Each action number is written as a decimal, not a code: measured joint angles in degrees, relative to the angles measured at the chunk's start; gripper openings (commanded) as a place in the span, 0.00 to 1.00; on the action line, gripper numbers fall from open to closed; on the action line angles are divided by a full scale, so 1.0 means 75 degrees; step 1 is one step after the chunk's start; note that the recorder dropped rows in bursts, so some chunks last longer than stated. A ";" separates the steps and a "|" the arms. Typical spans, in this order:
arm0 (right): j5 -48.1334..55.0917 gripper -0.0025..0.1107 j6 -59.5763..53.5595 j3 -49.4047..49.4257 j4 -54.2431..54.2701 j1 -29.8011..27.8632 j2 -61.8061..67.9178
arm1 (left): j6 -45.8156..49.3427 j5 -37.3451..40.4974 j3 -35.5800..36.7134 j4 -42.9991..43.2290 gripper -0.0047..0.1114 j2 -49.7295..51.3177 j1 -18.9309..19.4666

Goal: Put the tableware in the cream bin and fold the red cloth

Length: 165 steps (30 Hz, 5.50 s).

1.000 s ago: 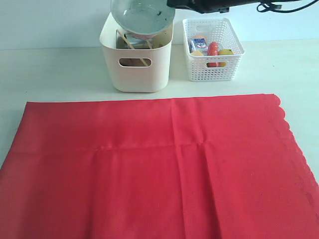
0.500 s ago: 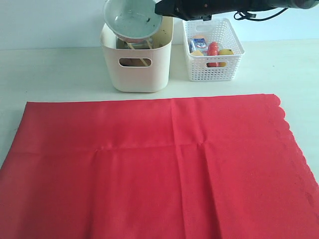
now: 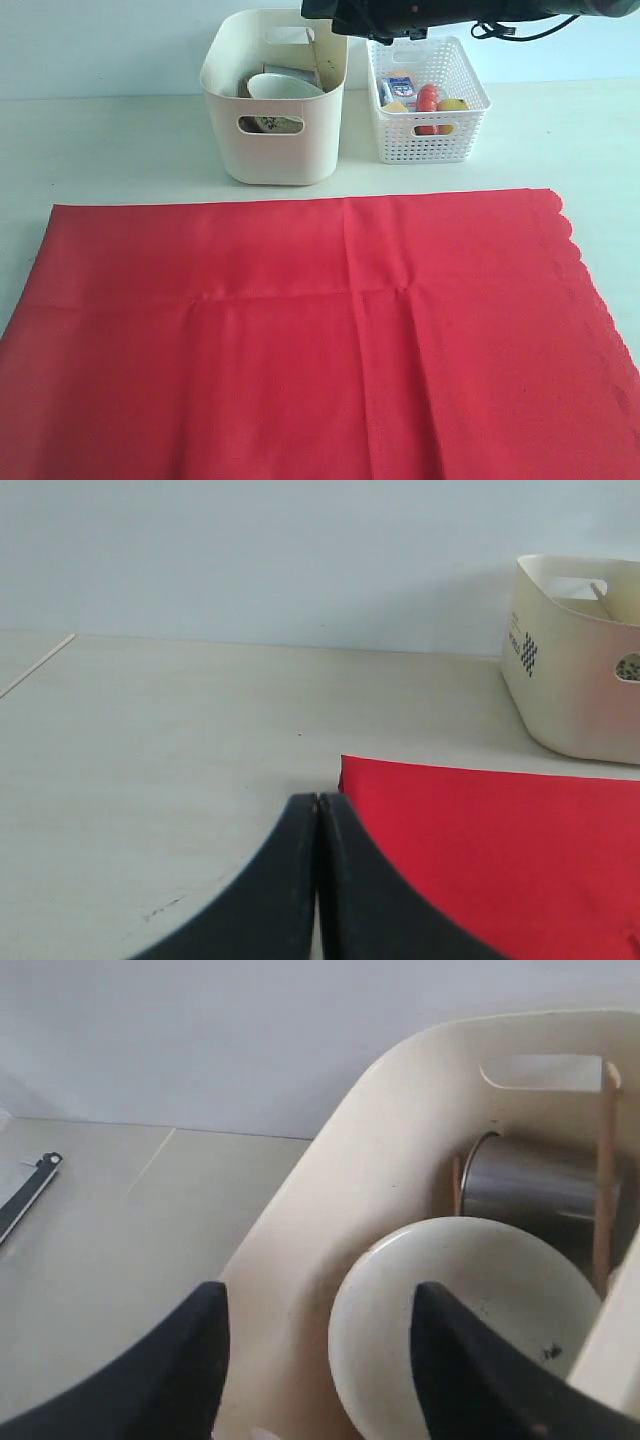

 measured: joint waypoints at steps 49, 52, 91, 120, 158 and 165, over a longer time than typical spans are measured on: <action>-0.0459 0.02 0.2891 0.6732 -0.5574 -0.0361 -0.4841 | -0.3079 -0.2483 -0.0739 -0.0684 0.04 0.0162 0.0000; -0.0641 0.02 0.2233 0.7029 -0.5060 -0.0361 -0.4711 | -0.3079 -0.1717 -0.1121 -0.0700 0.04 0.0769 0.0000; -0.1945 0.02 0.0462 0.7126 -0.4274 0.2994 -0.2449 | -0.2113 -0.2343 -0.2011 -0.0908 0.85 0.9821 -0.1591; -0.2007 0.02 0.0462 0.7126 -0.4063 0.2994 -0.2432 | -0.0380 -0.3511 -0.2061 -0.0853 0.05 1.2022 -0.1532; -0.2377 0.02 0.5343 0.6781 -0.9497 0.1486 -0.6562 | 0.0287 0.1069 -0.6601 -0.1020 0.05 1.0118 -0.6034; -0.1495 0.02 0.7723 0.6781 -1.2081 0.1092 -0.7941 | 0.0381 0.1423 -0.8319 -0.1049 0.09 1.2103 -0.7000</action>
